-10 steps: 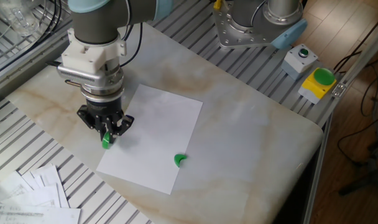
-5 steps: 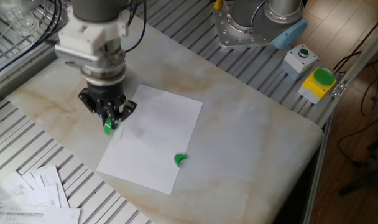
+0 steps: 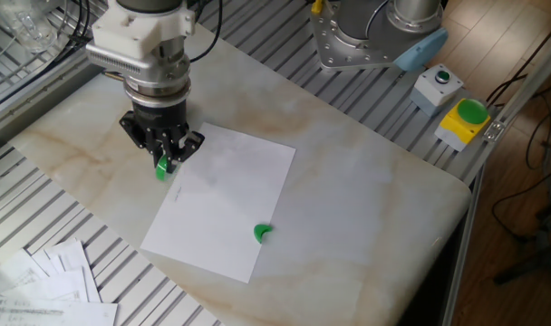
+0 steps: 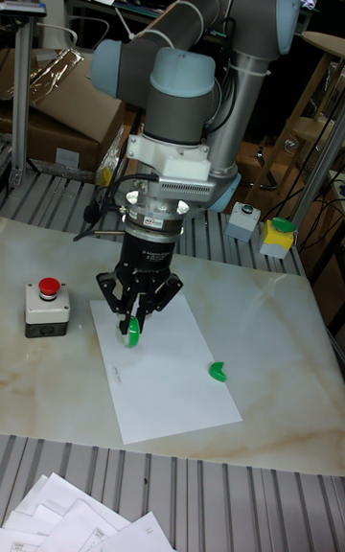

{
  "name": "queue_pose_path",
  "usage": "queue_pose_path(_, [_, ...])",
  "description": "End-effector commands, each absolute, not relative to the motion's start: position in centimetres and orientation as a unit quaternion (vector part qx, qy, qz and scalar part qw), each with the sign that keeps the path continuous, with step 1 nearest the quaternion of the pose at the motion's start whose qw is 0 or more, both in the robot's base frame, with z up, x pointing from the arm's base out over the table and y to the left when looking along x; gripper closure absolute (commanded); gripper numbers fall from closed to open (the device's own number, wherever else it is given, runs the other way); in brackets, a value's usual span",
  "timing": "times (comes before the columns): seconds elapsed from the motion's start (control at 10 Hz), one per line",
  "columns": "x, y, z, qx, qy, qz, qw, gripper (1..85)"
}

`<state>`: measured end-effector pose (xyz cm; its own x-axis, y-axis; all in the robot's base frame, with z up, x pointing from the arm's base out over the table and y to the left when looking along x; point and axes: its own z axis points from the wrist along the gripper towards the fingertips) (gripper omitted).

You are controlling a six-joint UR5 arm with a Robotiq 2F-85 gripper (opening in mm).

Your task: Use the correction tape on paper

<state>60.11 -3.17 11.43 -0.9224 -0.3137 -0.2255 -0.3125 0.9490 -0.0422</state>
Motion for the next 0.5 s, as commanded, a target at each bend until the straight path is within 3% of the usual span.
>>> queue_pose_path(0.0, [59.74,-3.36,11.72,-0.159,0.981,-0.003,0.113,84.0])
queue_pose_path(0.4, [59.27,-4.02,11.6,-0.167,0.981,-0.015,0.101,84.0])
